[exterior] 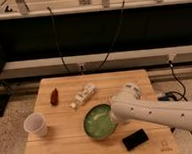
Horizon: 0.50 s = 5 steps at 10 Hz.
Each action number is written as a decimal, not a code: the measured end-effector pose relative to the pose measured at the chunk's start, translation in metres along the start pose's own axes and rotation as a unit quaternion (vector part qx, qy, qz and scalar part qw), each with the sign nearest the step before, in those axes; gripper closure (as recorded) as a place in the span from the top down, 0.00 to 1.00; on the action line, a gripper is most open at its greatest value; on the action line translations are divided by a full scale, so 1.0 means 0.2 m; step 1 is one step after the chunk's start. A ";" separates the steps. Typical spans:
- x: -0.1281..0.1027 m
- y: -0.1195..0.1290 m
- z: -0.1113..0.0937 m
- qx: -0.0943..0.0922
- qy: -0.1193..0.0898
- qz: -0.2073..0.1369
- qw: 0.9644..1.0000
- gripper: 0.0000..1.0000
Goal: Pick up the ceramic bowl
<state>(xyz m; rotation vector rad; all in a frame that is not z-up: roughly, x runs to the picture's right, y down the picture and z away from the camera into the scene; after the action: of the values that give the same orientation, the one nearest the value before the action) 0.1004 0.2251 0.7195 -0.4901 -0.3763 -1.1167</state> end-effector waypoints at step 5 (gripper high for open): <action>0.01 -0.01 -0.03 -0.001 0.004 -0.006 1.000 0.00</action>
<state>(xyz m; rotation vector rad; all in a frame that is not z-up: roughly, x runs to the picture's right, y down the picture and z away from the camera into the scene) 0.1006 0.2191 0.7150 -0.4858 -0.3724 -1.1308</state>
